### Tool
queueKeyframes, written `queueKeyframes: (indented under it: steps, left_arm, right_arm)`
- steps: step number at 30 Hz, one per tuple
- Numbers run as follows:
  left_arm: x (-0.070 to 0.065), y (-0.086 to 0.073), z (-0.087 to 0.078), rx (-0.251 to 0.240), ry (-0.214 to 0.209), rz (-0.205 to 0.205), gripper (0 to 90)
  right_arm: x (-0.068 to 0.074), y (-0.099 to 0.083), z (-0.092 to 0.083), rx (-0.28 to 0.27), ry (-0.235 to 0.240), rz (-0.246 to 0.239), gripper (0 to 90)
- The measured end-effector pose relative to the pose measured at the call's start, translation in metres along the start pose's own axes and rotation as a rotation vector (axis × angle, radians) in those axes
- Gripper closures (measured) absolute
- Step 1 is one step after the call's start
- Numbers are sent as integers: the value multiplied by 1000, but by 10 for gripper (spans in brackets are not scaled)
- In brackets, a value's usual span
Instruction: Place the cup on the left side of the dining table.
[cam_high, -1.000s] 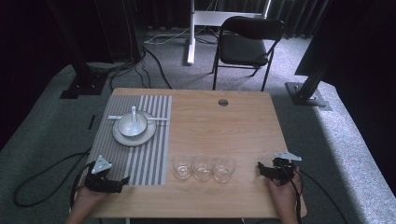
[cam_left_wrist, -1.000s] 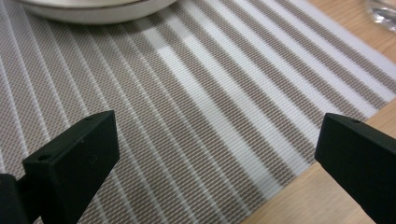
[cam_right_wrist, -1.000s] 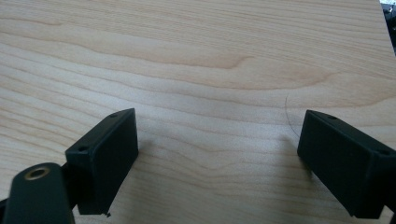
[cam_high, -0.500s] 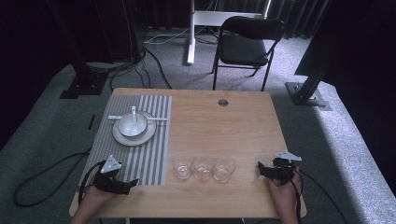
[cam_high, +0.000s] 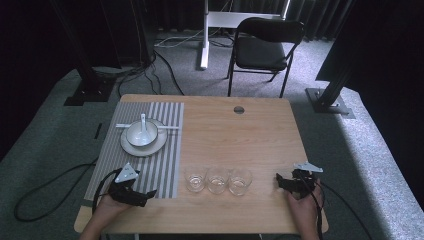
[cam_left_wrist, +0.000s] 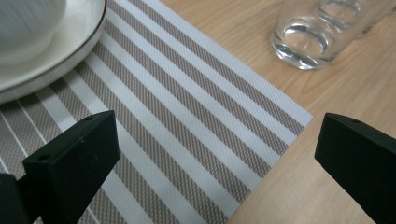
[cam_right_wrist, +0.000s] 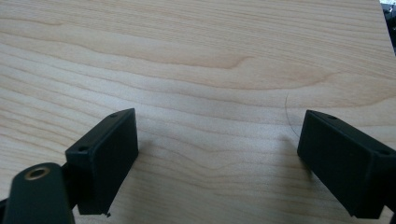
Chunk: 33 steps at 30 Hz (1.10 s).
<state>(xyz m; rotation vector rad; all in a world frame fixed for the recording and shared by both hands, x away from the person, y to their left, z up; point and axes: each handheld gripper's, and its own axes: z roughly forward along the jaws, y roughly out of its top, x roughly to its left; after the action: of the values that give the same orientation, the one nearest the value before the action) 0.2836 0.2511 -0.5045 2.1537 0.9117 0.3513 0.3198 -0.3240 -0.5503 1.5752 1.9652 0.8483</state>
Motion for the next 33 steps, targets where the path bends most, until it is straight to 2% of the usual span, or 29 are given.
queueKeyframes:
  steps: [4,7,15,16,17,18,21,22,26,33]
  left_arm:
    - [-2,6,1,-3,-2,13,3]
    - [-6,13,4,-1,-32,38,3]
    - [-14,25,9,-14,-39,65,3]
    - [-15,28,9,-17,-56,71,3]
    - [-17,30,10,-19,-48,71,3]
    - [-17,32,10,-11,-61,81,3]
    - [-23,39,13,0,-59,107,3]
    - [-24,41,14,-3,-52,115,3]
    - [-30,52,15,-24,-80,129,3]
    - [-40,69,18,-46,-97,166,3]
  right_arm:
    - [0,0,0,0,0,0,118]
    - [0,0,0,0,0,0,118]
    - [0,0,0,0,0,0,118]
    - [0,0,0,0,0,0,118]
    - [0,0,0,0,0,0,118]
    - [0,0,0,0,0,0,118]
    - [0,0,0,0,0,0,118]
    - [0,0,0,0,0,0,118]
    - [0,0,0,0,0,0,118]
    - [0,0,0,0,0,0,118]
